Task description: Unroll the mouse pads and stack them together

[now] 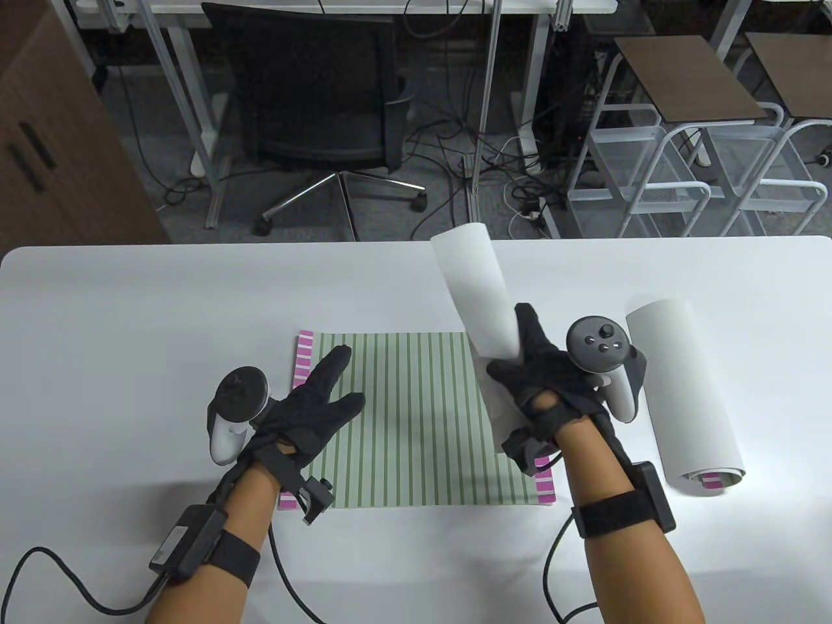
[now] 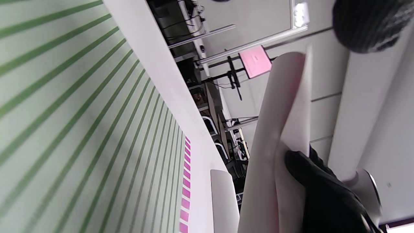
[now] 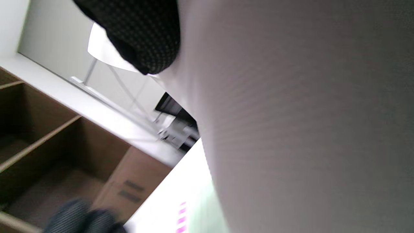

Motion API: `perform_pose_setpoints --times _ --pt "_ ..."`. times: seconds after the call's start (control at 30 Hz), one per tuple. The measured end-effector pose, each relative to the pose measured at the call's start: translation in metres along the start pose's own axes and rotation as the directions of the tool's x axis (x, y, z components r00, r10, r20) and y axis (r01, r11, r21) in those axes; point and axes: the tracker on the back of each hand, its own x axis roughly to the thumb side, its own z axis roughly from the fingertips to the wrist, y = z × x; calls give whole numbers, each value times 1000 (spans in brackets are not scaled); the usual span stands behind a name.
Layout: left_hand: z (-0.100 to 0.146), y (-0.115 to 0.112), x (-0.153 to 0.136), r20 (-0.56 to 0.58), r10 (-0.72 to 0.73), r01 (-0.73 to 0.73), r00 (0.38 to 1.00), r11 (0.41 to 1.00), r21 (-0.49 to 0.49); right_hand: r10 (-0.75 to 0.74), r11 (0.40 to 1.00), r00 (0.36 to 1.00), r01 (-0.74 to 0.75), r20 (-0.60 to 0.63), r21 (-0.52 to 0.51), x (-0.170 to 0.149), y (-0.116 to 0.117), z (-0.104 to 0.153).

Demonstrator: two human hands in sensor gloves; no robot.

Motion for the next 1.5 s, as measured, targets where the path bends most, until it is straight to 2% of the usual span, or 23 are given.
perform_pose_setpoints --times 0.23,0.3,0.4,0.5,0.57,0.67,0.73,0.8,0.87,0.93,1.03,1.23,1.43,1.5 --pt "-13 -26 -10 -134 119 -132 984 987 -89 -233 950 971 215 56 226 1 50 4" --pt "-15 -37 -15 -143 153 -173 978 975 -142 -316 910 948 289 47 296 0 66 6" --pt "-16 -48 -20 -149 235 -259 961 951 -167 -376 857 926 338 23 389 -1 81 7" --pt "-17 -53 -20 -126 307 -327 944 922 -206 -398 836 917 364 -3 411 -4 90 8" --pt "-17 -55 -19 -130 339 -360 932 909 -212 -370 855 929 339 4 393 -5 94 9" --pt "-16 -58 -19 -140 407 -427 903 889 -165 -243 898 970 216 23 383 -2 96 10" --pt "-16 -59 -18 -146 439 -457 886 880 -130 -195 906 980 170 26 386 -2 98 11" --pt "-16 -57 -19 -156 393 -412 906 905 -109 -187 912 982 166 20 375 1 99 12" --pt "-15 -56 -21 -168 391 -407 905 911 -72 -178 896 984 157 12 415 1 100 12" --pt "-14 -54 -22 -176 401 -413 899 910 -37 -216 871 976 199 -13 449 -3 99 12" --pt "-13 -51 -23 -178 384 -397 906 917 -40 -293 838 954 288 -62 464 -10 95 11" --pt "-12 -49 -22 -178 416 -434 892 898 -73 -372 826 920 389 -124 409 -27 84 6" --pt "-12 -50 -30 -194 523 -548 830 830 -107 -464 784 872 487 -159 385 -34 76 4" --pt "-12 -49 -31 -191 517 -539 835 837 -92 -453 800 879 474 -148 368 -33 71 4"
